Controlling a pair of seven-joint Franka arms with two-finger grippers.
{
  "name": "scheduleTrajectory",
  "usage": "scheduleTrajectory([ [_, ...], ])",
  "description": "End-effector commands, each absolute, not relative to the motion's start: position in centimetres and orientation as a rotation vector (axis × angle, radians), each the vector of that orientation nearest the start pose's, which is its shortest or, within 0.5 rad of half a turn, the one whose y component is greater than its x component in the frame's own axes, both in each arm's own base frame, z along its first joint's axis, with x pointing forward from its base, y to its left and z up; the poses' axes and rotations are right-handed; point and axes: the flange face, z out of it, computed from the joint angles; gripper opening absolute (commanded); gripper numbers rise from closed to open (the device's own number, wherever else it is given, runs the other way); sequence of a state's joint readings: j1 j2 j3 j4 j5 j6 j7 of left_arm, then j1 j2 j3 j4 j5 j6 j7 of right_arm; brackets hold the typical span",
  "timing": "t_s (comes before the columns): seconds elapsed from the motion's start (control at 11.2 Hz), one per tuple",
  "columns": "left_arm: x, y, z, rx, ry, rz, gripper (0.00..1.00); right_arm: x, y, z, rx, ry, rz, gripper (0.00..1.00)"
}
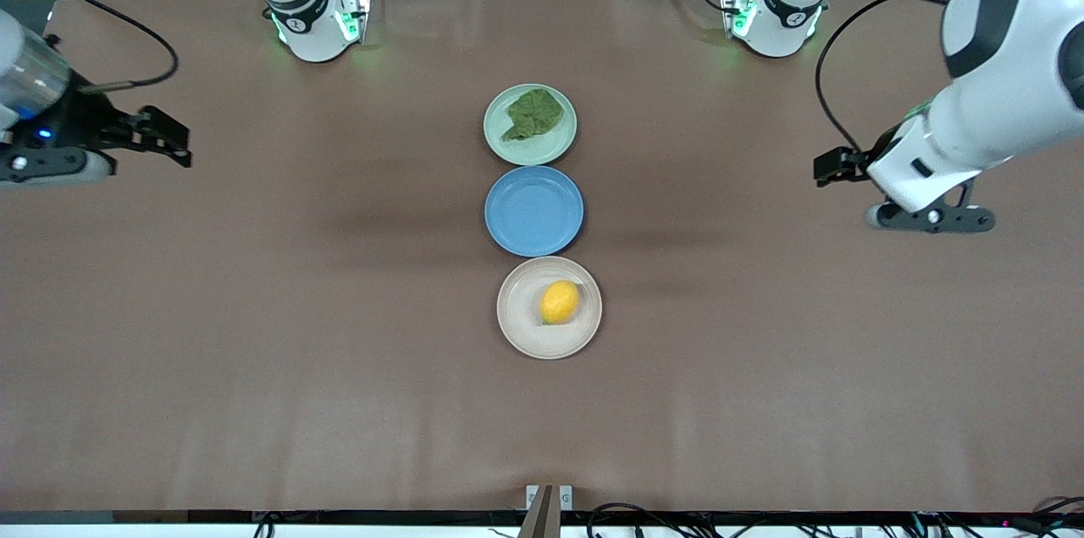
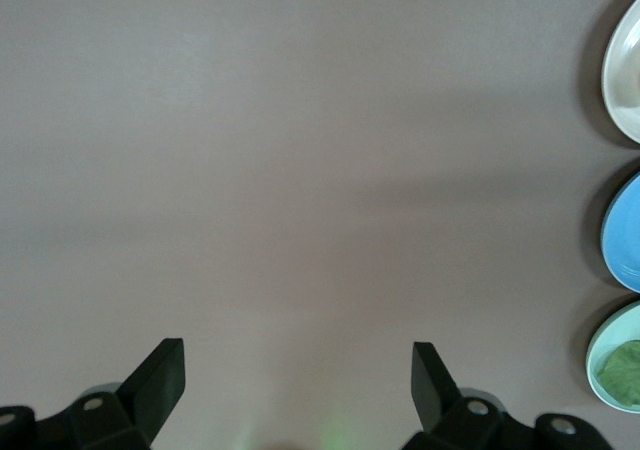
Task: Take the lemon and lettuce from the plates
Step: 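Move the left gripper toward the lemon while the right gripper reaches the lettuce, then lower the left gripper onto the lemon while the right gripper grasps the lettuce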
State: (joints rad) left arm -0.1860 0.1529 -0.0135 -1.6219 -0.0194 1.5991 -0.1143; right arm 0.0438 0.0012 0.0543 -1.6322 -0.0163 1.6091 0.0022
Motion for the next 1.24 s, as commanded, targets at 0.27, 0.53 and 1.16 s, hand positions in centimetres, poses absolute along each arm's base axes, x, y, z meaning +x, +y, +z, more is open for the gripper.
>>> scheduleTrajectory([
  [0.27,59.7,-23.6,43.8,-3.163,0.101,0.222,1.00,52.3,16.5,51.1,-3.134,-0.026,0.210,1.00],
  [0.53,57.0,-27.4,40.6,-3.166,0.076,0.354,1.00,49.7,22.9,46.5,-3.141,0.091,0.162,1.00],
  [1.16,54.4,-33.5,37.3,-3.133,-0.013,0.390,1.00,40.1,38.9,33.6,-3.078,0.221,0.191,1.00],
])
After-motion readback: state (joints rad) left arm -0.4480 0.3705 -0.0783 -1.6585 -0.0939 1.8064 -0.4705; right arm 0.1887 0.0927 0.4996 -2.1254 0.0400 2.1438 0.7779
